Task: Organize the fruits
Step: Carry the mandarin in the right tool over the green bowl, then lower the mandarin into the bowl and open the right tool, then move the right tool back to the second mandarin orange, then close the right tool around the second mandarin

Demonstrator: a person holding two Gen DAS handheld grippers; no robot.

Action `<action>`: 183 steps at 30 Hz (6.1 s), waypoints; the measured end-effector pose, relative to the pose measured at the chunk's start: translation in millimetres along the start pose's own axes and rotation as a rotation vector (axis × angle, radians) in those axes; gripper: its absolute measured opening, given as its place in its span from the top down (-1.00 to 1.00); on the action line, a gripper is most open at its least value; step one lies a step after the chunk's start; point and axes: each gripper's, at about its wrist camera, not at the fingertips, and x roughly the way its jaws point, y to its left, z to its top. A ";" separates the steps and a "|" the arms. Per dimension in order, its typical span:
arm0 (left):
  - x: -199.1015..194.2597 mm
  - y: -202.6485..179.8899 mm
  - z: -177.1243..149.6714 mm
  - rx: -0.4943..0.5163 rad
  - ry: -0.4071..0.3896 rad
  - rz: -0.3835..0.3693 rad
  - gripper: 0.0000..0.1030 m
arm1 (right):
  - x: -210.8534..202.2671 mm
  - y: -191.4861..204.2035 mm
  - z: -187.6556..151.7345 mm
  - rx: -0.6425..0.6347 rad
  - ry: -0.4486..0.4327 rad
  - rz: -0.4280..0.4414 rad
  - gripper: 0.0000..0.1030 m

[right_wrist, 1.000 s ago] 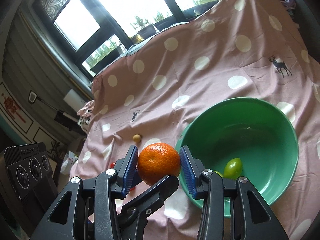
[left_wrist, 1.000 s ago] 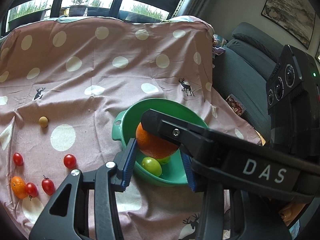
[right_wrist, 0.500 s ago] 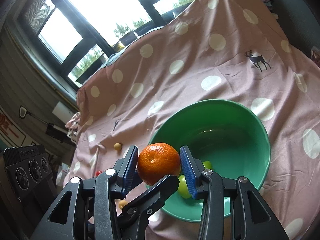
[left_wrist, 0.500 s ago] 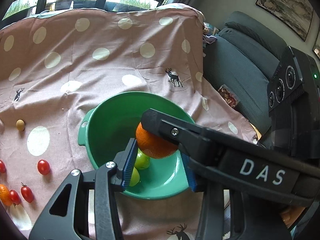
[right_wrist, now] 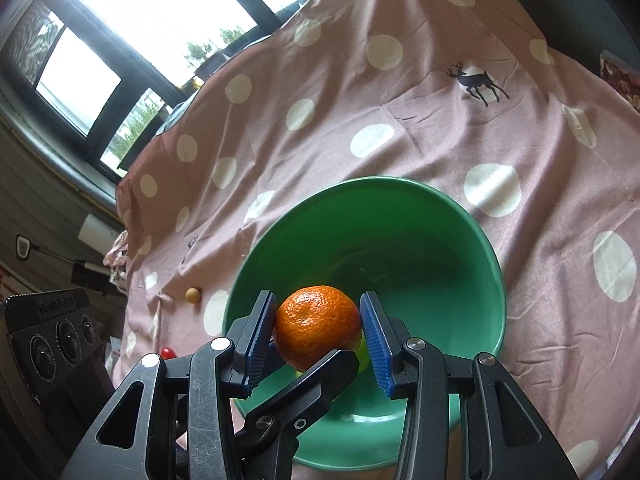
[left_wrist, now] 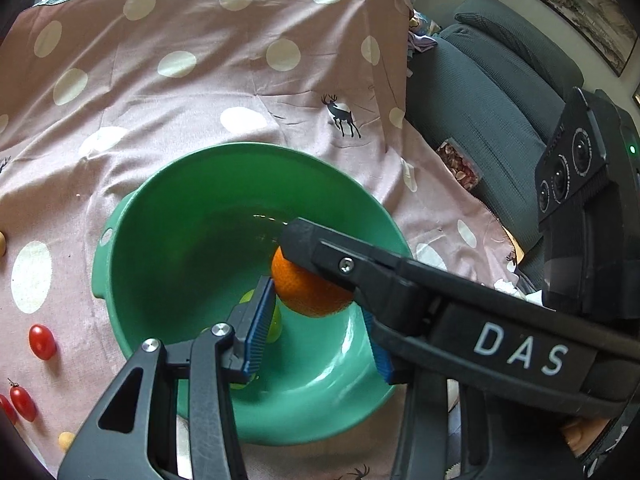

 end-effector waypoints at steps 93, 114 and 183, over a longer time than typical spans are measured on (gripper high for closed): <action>-260.6 250.7 -141.6 -0.581 -0.436 0.597 -0.83 | 44.5 161.7 -70.2 -0.356 0.052 0.102 -0.40; -276.0 279.1 -156.4 -0.686 -0.441 0.529 -0.81 | 174.2 264.9 -142.8 -0.590 0.487 0.152 0.00; -82.9 170.6 -102.4 -0.285 -0.034 0.151 0.13 | 135.9 134.0 -85.5 -0.245 0.400 0.091 0.13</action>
